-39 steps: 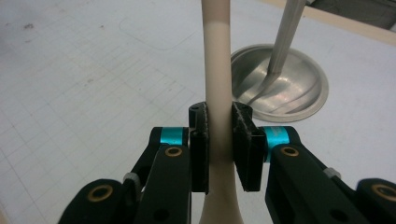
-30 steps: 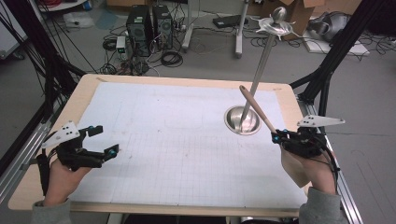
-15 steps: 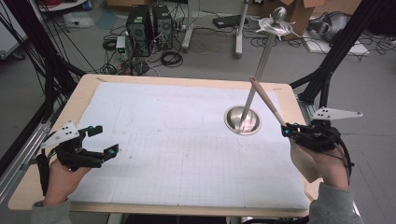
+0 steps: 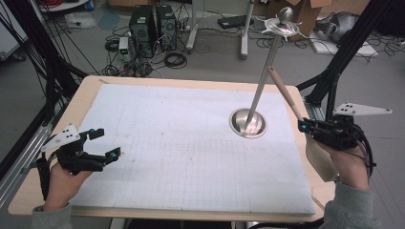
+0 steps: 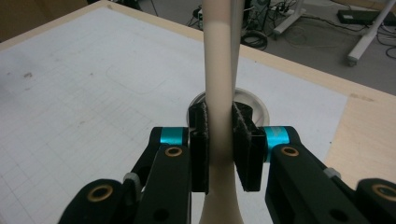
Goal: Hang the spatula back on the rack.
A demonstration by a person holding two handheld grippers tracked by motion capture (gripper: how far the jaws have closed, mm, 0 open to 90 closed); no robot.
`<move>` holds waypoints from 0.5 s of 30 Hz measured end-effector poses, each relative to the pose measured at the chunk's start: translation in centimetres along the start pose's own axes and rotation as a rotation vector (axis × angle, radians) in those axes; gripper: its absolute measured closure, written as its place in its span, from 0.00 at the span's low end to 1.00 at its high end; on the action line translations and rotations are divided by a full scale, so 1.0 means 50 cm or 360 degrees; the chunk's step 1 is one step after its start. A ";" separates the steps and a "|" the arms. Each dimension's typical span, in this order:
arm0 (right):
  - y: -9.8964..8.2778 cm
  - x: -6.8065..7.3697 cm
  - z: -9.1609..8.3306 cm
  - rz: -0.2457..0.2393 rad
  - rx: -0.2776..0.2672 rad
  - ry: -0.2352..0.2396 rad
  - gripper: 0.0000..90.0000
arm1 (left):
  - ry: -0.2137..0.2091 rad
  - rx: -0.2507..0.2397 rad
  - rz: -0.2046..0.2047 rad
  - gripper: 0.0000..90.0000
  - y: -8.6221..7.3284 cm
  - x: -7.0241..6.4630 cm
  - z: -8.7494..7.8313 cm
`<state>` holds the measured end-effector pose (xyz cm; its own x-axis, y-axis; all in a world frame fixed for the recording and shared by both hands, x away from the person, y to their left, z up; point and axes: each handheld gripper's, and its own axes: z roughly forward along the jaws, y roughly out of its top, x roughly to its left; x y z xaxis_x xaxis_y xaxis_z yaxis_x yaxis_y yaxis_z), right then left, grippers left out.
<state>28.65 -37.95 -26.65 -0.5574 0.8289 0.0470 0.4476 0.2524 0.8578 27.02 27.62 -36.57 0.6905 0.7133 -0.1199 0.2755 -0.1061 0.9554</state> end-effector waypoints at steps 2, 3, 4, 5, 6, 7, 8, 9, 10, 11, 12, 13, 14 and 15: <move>0.004 -0.002 -0.006 0.0002 -0.0007 -0.0013 0.87 | -0.0001 0.0004 0.0002 0.02 0.000 0.000 0.000; 0.006 -0.003 -0.008 0.0003 -0.0009 -0.0014 0.87 | -0.0001 0.0004 0.0002 0.02 0.000 0.000 0.000; 0.007 -0.004 -0.011 0.0007 -0.0009 -0.0015 0.87 | -0.0002 0.0007 0.0005 0.02 0.000 0.000 0.001; 0.008 -0.005 -0.013 0.0010 -0.0011 -0.0021 0.87 | -0.0001 0.0005 0.0003 0.02 -0.001 0.000 0.001; 0.009 -0.006 -0.016 0.0022 -0.0012 -0.0026 0.87 | -0.0002 0.0005 0.0002 0.02 -0.001 0.000 0.001; 0.010 -0.008 -0.019 0.0019 -0.0018 -0.0034 0.87 | -0.0001 0.0004 -0.0002 0.02 -0.001 0.000 0.001; 0.011 -0.009 -0.022 0.0026 -0.0022 -0.0041 0.87 | 0.0000 0.0006 -0.0002 0.02 -0.001 0.001 0.001; 0.012 -0.011 -0.025 0.0025 -0.0036 -0.0046 0.87 | 0.0000 0.0006 -0.0002 0.02 -0.001 0.001 0.001; 0.013 -0.012 -0.028 0.0032 -0.0041 -0.0051 0.87 | 0.0000 0.0006 -0.0002 0.02 -0.001 0.001 0.001; 0.014 -0.012 -0.032 0.0045 -0.0043 -0.0054 0.87 | 0.0000 0.0005 -0.0002 0.02 -0.001 0.001 0.001; 0.015 -0.014 -0.034 0.0042 -0.0056 -0.0056 0.87 | -0.0001 0.0007 0.0001 0.02 -0.001 0.001 0.001; 0.017 -0.015 -0.037 0.0034 -0.0058 -0.0059 0.87 | -0.0001 0.0003 -0.0002 0.02 -0.001 0.000 0.002; 0.018 -0.015 -0.039 0.0031 -0.0062 -0.0062 0.87 | -0.0001 0.0006 0.0000 0.02 -0.001 0.001 0.001; 0.020 -0.015 -0.042 0.0037 -0.0063 -0.0066 0.87 | -0.0002 0.0007 -0.0002 0.02 -0.001 0.001 0.001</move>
<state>28.07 -39.36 -24.74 -0.5174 0.8545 0.0465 0.4317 0.2137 0.8764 27.05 27.62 -36.64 0.6909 0.7127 -0.1211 0.2790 -0.1083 0.9542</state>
